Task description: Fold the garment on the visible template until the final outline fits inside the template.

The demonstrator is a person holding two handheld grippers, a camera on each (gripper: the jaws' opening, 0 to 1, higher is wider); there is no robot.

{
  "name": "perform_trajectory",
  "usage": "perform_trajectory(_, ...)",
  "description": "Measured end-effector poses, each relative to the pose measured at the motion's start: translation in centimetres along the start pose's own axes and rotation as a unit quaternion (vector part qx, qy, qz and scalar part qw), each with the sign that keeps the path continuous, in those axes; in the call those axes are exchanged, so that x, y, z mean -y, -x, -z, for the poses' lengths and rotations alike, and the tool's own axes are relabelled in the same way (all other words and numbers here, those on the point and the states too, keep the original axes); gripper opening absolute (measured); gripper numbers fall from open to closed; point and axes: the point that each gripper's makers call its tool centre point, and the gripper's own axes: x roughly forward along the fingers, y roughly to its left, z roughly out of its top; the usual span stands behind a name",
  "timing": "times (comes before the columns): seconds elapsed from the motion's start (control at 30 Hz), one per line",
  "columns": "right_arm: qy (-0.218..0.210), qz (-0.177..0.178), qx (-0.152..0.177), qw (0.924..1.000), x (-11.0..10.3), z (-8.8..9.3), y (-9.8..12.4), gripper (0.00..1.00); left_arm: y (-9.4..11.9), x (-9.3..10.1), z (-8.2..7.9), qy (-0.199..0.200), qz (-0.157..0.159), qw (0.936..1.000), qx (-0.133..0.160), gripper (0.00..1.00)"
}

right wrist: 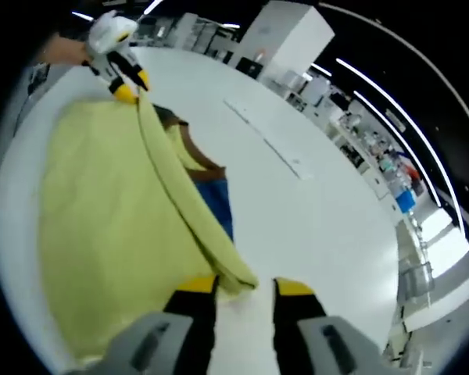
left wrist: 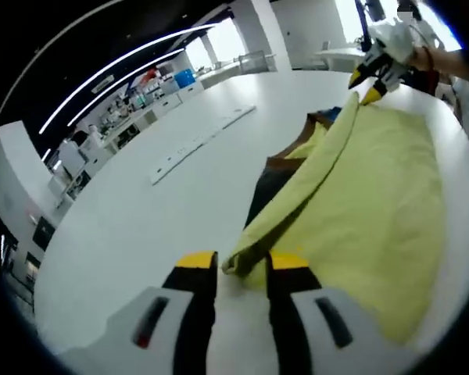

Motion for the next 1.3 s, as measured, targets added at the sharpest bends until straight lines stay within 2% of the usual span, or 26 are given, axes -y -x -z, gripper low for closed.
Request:
perform_trajectory(0.07, 0.0, -0.001, 0.001, 1.0, 0.0, -0.1, -0.2, 0.24, 0.0, -0.1, -0.2, 0.002, 0.0, 1.0, 0.0, 0.21)
perform_trajectory(0.17, -0.016, 0.011, 0.009, 0.9998, 0.5, -0.4, -0.7, 0.23, -0.4, -1.3, 0.1, -0.008, -0.027, 0.9996, -0.005, 0.18)
perform_trajectory(0.33, -0.072, 0.067, 0.019, 0.995, 2.3, -0.8, -1.2, 0.2, -0.9, -3.6, -0.1, 0.054, -0.078, 0.9955, 0.006, 0.18)
perform_trajectory(0.4, -0.101, 0.076, 0.019, 0.9918, 2.6, -0.8, -1.2, 0.2, -0.7, -4.8, 0.5, 0.053, -0.11, 0.9924, -0.013, 0.15)
perform_trajectory(0.47, -0.116, 0.079, 0.016, 0.99, 2.9, -0.5, -1.1, 0.2, -0.6, -4.7, 0.2, 0.073, -0.102, 0.9921, -0.001, 0.16)
perform_trajectory(0.53, -0.142, 0.074, 0.018, 0.987, 3.0, -0.2, -1.0, 0.21, -0.6, -4.4, 0.3, 0.104, -0.089, 0.9905, 0.016, 0.21)
perform_trajectory(0.63, -0.194, 0.045, 0.029, 0.9795, 2.4, -0.2, -0.6, 0.3, 0.3, -4.4, 0.1, 0.105, -0.09, 0.9903, 0.013, 0.26)
perform_trajectory(0.67, -0.226, 0.031, 0.037, 0.9728, 2.3, -0.3, -0.4, 0.34, 0.6, -4.0, -0.1, 0.134, -0.077, 0.9876, 0.026, 0.28)
perform_trajectory(0.7, -0.234, 0.027, 0.039, 0.9711, 2.2, -0.4, -0.4, 0.39, 0.7, -3.9, -0.2, 0.148, -0.069, 0.9861, 0.034, 0.31)
perform_trajectory(0.73, -0.282, 0.004, 0.057, 0.9576, 2.0, -0.8, -0.1, 0.47, 1.0, -3.7, -0.3, 0.165, -0.064, 0.9834, 0.041, 0.35)
perform_trajectory(0.87, -0.325, -0.038, 0.072, 0.9423, 1.4, -1.3, 1.0, 0.67, 2.5, -3.0, -0.5, 0.203, -0.045, 0.9762, 0.06, 0.5)
perform_trajectory(0.93, -0.326, -0.056, 0.072, 0.9408, 0.6, -1.7, 1.6, 0.75, 3.2, -3.0, 0.1, 0.211, -0.038, 0.9746, 0.064, 0.6)
perform_trajectory(1.0, -0.322, -0.062, 0.069, 0.9422, -0.2, -1.7, 2.1, 0.83, 4.2, -2.1, 0.0, 0.229, -0.031, 0.9706, 0.066, 0.7)
perform_trajectory(1.07, -0.313, -0.073, 0.068, 0.9444, -1.0, -1.6, 2.4, 0.92, 5.2, -1.4, 0.0, 0.233, -0.028, 0.9694, 0.071, 0.7)
perform_trajectory(1.17, -0.311, -0.088, 0.072, 0.9435, -2.7, -1.4, 3.9, 0.96, 6.2, -1.0, 0.9, 0.23, -0.022, 0.9703, 0.07, 0.73)
perform_trajectory(1.23, -0.317, -0.099, 0.076, 0.9403, -3.6, -1.5, 4.6, 1.0, 7.1, -0.1, 1.2, 0.231, -0.01, 0.9701, 0.074, 0.73)
perform_trajectory(1.3, -0.314, -0.11, 0.07, 0.9405, -4.4, -1.3, 5.3, 1.0, 7.8, 0.9, 1.5, 0.227, 0.003, 0.9712, 0.073, 0.73)
